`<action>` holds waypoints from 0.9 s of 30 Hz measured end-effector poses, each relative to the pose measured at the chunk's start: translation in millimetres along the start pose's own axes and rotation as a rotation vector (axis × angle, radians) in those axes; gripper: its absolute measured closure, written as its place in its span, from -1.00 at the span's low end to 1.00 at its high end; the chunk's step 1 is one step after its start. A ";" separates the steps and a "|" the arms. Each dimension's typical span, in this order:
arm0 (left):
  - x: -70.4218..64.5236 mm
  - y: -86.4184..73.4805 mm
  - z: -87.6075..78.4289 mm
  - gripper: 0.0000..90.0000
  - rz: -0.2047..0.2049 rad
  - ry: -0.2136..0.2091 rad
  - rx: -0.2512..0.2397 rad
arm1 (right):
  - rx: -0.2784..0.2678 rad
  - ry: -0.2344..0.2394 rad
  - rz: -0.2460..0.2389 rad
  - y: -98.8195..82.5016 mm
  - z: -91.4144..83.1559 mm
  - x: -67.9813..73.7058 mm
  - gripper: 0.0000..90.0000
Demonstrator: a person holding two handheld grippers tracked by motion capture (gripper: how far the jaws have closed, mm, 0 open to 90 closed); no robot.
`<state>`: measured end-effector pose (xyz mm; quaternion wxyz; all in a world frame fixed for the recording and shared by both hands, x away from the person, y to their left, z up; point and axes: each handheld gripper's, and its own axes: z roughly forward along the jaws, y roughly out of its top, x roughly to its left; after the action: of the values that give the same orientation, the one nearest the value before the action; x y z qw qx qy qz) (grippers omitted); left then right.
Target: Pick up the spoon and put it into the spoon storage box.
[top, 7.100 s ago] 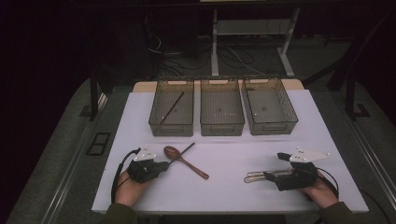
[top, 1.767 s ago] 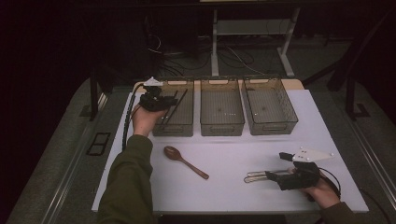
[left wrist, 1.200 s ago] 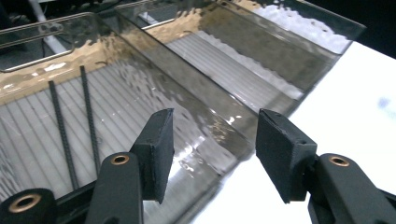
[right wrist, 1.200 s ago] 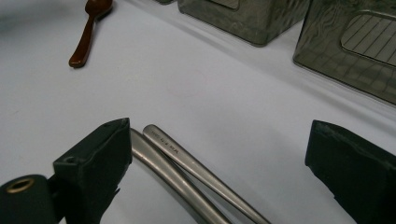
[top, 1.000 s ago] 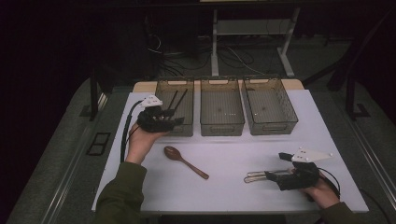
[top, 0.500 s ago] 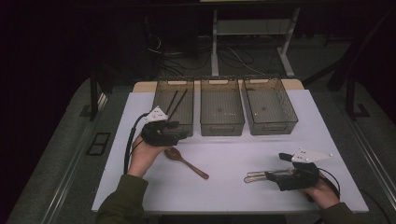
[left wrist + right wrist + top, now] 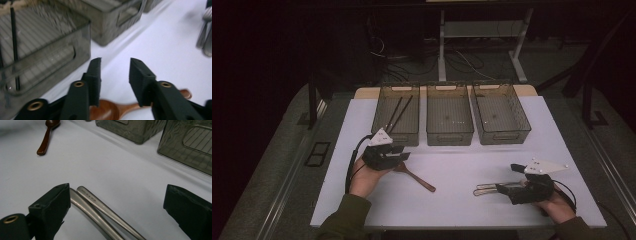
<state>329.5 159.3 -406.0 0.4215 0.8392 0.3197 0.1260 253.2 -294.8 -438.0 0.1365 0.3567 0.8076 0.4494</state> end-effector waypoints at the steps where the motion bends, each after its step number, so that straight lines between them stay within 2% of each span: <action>1: 0.4 -1.5 0.8 0.54 0.003 0.008 0.009 | 0.000 0.000 -0.001 0.0 0.0 0.3 -0.85; 5: 6.7 -2.7 6.3 0.79 -0.003 0.007 0.020 | 0.004 0.000 -0.002 -0.1 1.1 0.7 -0.85; 9: 12.3 -3.2 18.2 0.97 0.003 0.006 0.068 | 0.005 0.001 -0.001 -0.1 1.7 0.5 -0.85; 17: 20.7 -8.5 34.1 0.97 0.029 0.061 0.169 | 0.009 0.002 -0.005 -0.2 2.2 0.5 -0.85; 23: 23.2 -10.3 35.8 0.97 0.037 0.083 0.191 | 0.007 0.003 -0.004 -0.2 2.0 0.1 -0.85; 27: 23.9 -11.3 36.2 0.97 0.043 0.081 0.209 | 0.008 0.003 -0.005 -0.2 2.0 0.2 -0.85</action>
<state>360.4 157.0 -438.5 0.3154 0.8796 0.3298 0.1347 254.1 -293.4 -439.2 0.1351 0.3544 0.8105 0.4463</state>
